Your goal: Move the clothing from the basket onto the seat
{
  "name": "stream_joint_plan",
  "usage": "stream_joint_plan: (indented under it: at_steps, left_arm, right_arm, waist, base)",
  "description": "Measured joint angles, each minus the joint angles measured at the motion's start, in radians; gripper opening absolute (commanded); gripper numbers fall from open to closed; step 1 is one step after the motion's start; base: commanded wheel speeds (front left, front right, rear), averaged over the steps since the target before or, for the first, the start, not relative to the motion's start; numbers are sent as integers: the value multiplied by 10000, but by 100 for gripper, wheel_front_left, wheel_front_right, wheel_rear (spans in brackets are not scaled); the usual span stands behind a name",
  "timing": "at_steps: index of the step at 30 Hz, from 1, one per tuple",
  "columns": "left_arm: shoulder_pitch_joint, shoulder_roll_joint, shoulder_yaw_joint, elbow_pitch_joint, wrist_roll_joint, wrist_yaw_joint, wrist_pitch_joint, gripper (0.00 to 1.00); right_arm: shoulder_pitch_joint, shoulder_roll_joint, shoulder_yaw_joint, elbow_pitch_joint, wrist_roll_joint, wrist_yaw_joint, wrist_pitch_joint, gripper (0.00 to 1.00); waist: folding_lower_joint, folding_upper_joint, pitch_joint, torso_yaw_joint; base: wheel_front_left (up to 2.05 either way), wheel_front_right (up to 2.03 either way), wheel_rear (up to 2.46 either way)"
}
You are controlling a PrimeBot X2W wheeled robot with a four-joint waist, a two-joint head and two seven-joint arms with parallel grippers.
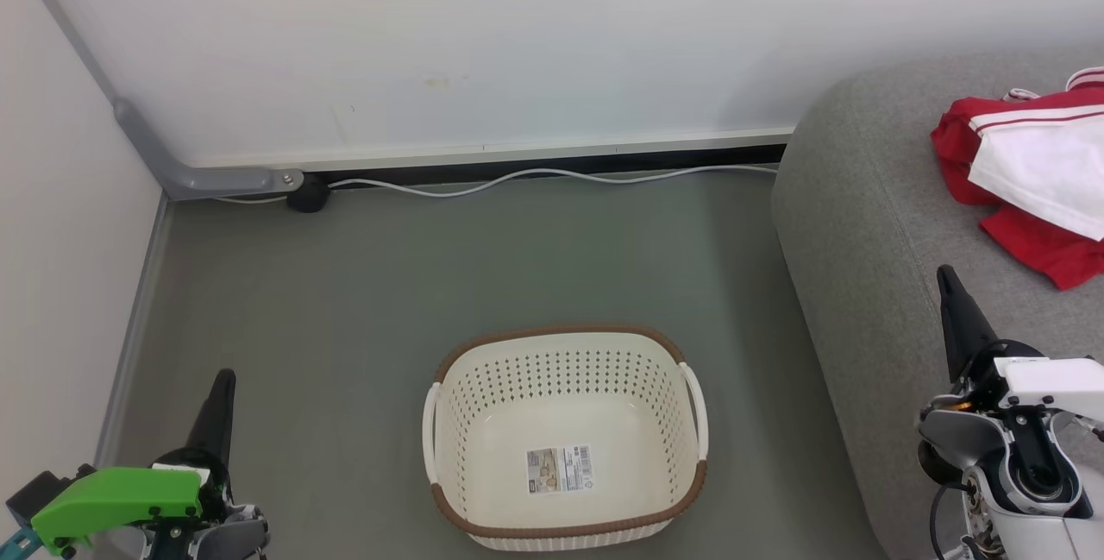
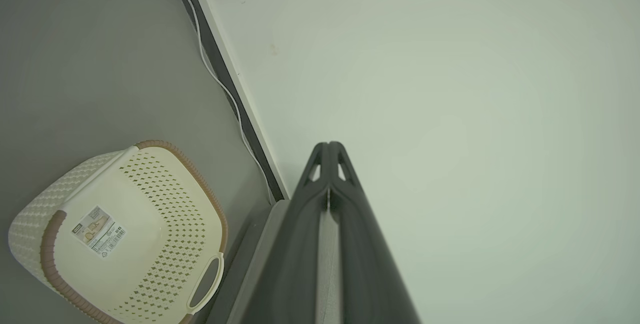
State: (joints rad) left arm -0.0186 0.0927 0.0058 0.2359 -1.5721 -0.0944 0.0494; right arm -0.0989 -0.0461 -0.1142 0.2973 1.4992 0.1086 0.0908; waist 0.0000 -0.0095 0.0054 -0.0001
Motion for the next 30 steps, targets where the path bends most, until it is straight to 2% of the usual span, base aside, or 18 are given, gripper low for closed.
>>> stream_joint_plan:
  at_steps: [7,30]
  left_arm:
    - [-212,-211,230,221,-640,-171,205,0]
    - [-249,-234,255,326,-648,-247,211,0]
  right_arm:
    - [6,46,-293,-65,951,96,249,0]
    - [56,61,-297,-104,951,100,247,0]
  waist:
    - [0,0,-24,-3]
    - [0,0,-26,-1]
  base:
    - [0,0,0]
    - [0,0,0]
